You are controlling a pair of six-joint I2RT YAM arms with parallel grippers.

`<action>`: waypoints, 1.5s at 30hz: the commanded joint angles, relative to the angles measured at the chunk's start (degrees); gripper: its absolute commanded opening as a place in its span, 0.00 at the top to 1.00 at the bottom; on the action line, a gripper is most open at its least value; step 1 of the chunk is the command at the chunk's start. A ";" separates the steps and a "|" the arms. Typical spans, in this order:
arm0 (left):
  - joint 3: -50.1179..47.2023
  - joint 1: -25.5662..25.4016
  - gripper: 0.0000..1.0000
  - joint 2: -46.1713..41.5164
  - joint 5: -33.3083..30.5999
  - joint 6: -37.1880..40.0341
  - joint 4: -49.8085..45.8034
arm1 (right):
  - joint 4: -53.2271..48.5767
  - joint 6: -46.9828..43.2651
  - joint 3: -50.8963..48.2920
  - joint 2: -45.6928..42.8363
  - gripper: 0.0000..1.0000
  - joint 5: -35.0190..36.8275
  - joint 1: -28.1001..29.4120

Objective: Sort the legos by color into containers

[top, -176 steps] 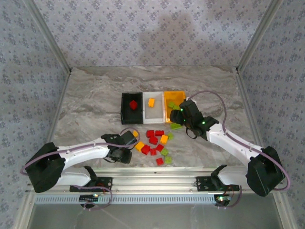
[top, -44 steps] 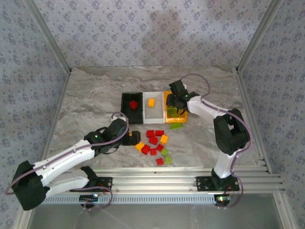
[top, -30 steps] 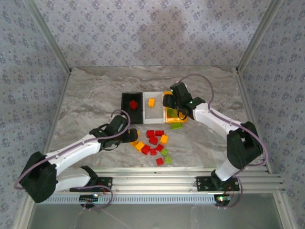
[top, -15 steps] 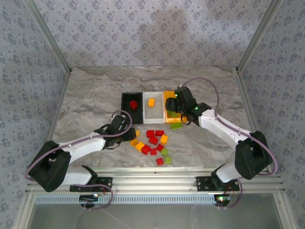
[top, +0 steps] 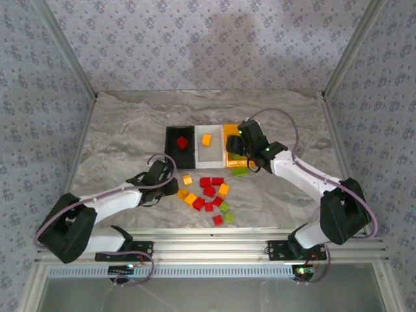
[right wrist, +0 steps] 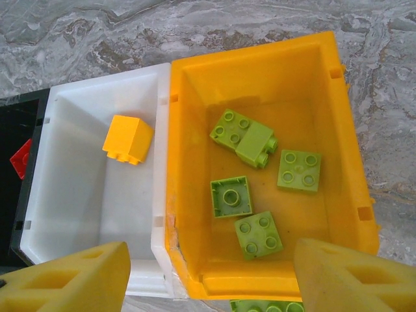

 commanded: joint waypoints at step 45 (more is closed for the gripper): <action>58.16 -5.95 0.54 38.10 4.86 7.61 -10.05 | 2.69 7.52 -21.78 -18.04 0.27 -2.13 1.59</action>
